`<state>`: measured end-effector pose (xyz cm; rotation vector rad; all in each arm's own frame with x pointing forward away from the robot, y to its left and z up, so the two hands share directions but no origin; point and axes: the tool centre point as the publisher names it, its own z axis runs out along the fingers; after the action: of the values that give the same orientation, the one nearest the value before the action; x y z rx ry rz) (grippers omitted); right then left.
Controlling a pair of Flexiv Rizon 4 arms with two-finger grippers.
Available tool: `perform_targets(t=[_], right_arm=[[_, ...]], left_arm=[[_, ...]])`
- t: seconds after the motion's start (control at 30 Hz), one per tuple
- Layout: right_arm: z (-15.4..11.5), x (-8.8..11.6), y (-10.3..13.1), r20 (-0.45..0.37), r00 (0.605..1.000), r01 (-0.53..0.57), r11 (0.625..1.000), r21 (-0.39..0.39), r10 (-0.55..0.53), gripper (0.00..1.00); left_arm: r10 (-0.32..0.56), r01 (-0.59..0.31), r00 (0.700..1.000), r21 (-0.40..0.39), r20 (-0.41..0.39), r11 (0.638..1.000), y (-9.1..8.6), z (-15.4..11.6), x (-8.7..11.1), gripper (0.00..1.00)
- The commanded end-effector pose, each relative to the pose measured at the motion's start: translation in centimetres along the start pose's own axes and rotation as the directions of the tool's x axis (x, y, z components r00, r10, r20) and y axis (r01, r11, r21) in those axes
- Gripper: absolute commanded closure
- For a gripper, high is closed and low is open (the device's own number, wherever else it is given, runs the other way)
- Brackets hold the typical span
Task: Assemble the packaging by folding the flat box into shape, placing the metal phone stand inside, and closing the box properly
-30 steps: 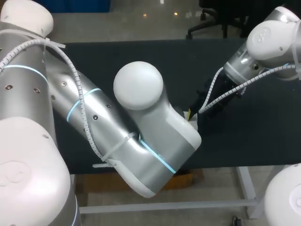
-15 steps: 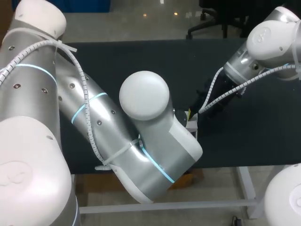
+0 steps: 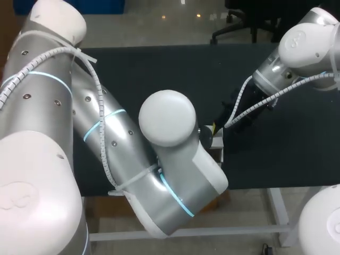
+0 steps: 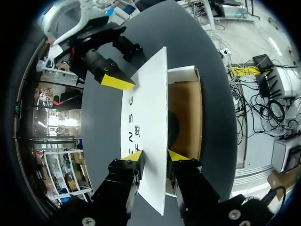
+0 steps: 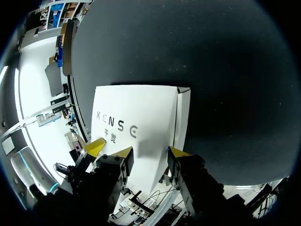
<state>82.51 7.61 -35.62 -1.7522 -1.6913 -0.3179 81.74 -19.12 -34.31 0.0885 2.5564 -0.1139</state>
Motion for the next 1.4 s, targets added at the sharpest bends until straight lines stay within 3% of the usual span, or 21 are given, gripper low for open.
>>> perform_targets(t=[0.03,1.4], right_arm=[[0.0,0.0,0.0,0.0,1.0,0.0,1.0,0.001,0.0,0.56],[0.0,0.0,0.0,0.0,1.0,0.0,1.0,0.001,0.0,0.58]], left_arm=[[-0.003,0.003,0.998,-0.012,0.056,1.0,-0.6,0.3,1.0,0.69],[-0.009,0.012,0.997,-0.034,0.078,0.999,-0.6,1.4,2.4,0.66]])
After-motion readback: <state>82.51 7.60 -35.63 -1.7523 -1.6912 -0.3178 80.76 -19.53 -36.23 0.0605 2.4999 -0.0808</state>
